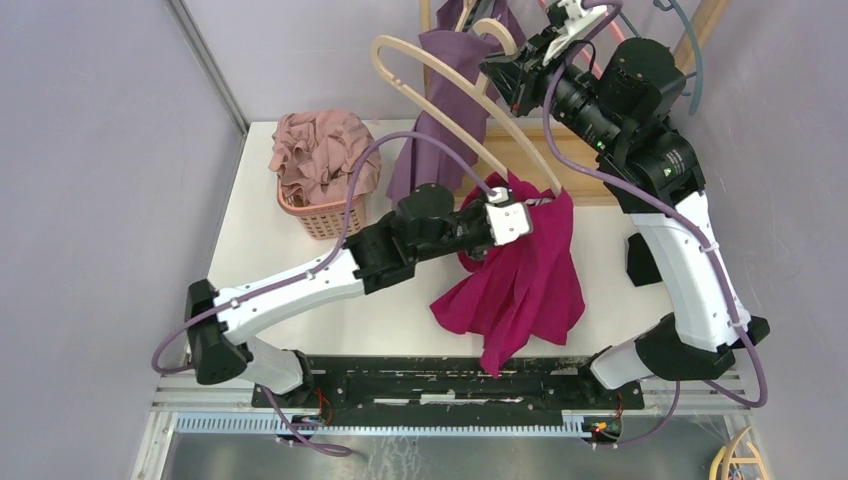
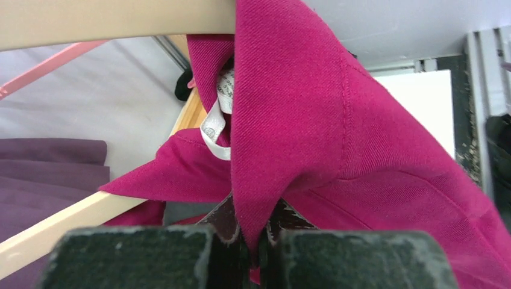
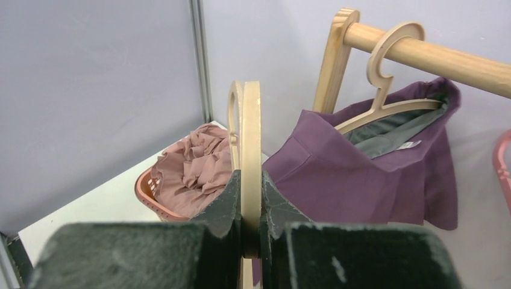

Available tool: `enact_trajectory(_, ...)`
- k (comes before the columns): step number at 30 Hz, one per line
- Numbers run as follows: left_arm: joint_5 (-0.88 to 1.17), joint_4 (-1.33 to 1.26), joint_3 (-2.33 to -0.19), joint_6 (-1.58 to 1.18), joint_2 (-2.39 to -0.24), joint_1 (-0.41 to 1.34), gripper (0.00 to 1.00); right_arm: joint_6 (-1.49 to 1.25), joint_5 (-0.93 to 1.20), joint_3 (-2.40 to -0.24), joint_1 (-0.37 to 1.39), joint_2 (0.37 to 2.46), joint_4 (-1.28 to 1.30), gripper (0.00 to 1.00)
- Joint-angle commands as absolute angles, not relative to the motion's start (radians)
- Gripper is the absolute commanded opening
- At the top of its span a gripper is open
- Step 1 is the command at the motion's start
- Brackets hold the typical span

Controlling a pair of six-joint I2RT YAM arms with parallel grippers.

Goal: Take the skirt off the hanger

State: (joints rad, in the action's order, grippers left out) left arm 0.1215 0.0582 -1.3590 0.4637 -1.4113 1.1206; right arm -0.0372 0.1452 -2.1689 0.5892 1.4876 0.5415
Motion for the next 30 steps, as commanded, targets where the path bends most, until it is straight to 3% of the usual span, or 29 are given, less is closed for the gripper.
enact_trajectory(1, 0.098, 0.140, -1.372, 0.433, -1.552, 1.120, 0.03, -0.043, 0.061, -2.269, 0.586, 1.463, 0.257, 0.01)
enact_trajectory(6, 0.069, 0.160, -1.424, 0.468, -1.566, 1.120, 0.03, -0.017, -0.014, -2.248, 0.586, 1.434, 0.144, 0.01)
enact_trajectory(13, 0.056, 0.156, -1.330, 0.453, -1.555, 1.120, 0.03, 0.060, -0.164, -2.100, 0.587, 1.309, -0.054, 0.01)
enact_trajectory(30, 0.021, 0.060, -1.440, 0.435, -1.883, 1.039, 0.03, -0.018, -0.158, -2.087, 0.587, 1.239, -0.132, 0.01)
